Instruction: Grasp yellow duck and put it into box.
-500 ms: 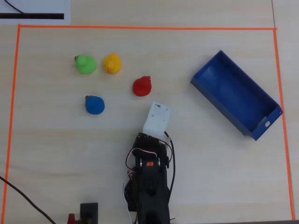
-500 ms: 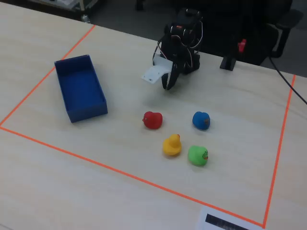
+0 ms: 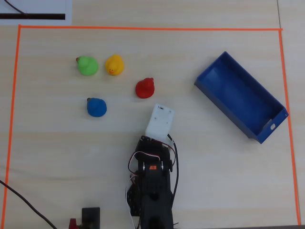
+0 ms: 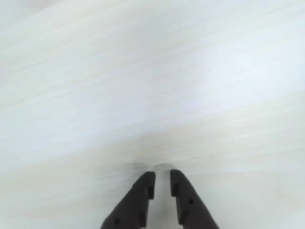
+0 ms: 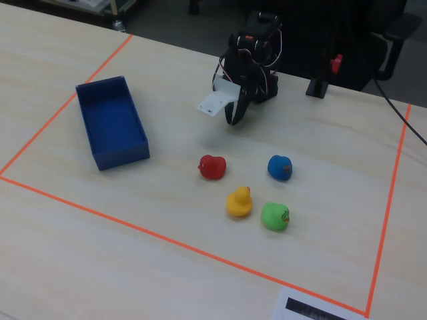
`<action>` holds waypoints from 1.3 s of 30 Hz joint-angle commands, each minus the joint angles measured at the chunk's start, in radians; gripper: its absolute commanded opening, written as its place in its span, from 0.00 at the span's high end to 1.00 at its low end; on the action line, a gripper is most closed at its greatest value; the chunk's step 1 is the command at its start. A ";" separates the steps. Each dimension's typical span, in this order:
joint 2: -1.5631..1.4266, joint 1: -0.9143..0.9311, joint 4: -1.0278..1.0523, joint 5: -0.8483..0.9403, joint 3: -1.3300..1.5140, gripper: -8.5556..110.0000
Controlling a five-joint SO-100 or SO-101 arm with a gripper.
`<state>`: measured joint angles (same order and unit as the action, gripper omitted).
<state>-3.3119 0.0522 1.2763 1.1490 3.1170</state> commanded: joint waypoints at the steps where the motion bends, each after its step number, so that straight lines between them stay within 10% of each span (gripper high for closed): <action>1: 0.002 0.017 0.014 -0.005 -0.006 0.92; 39: 1.367 -0.133 -0.212 -0.189 -1.224 0.66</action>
<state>-2.0203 -0.0460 1.0937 0.9863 1.9773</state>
